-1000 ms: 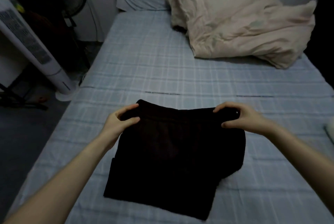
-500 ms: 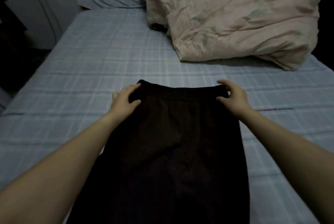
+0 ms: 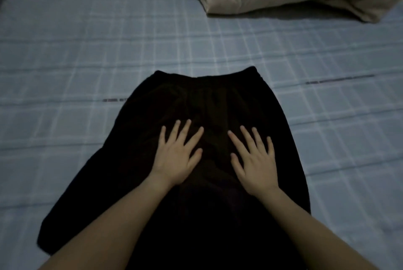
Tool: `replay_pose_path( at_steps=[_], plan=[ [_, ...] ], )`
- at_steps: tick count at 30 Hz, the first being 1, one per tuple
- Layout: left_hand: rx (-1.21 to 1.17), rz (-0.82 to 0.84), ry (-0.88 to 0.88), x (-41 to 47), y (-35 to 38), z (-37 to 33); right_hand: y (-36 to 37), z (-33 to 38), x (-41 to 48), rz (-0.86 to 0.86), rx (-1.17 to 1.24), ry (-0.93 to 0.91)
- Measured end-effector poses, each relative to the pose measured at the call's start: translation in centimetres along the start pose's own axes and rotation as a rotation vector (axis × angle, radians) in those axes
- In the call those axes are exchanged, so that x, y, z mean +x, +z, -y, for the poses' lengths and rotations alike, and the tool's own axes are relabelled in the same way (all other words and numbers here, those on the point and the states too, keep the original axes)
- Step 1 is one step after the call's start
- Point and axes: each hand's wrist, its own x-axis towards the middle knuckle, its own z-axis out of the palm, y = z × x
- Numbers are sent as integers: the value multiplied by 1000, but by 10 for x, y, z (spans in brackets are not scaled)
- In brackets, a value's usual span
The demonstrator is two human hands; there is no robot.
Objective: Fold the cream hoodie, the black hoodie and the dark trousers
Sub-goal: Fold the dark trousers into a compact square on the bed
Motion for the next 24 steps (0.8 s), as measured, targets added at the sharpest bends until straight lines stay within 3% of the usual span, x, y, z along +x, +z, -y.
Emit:
replay_pose_path(
  at_steps=[3,6,9,13,17,20,24],
  plan=[
    [21,157,-31,0,-21,-4,-9,1,1,62,-27,-1],
    [-100,342,-109,-10,-68,-28,-49,13,1,227,71,15],
    [-375,168,-66,-86,-111,-66,-98,29,-59,72,400,85],
    [-589,-215,25,-247,-113,-112,-103,42,-216,-77,482,203],
    [-600,-42,-122,-327,-52,-144,-70,51,-289,94,671,232],
    [-574,97,-207,-339,-19,-151,-54,62,-299,22,744,295],
    [-615,103,-207,-349,3,-160,-43,65,-303,-18,913,453]
  ],
)
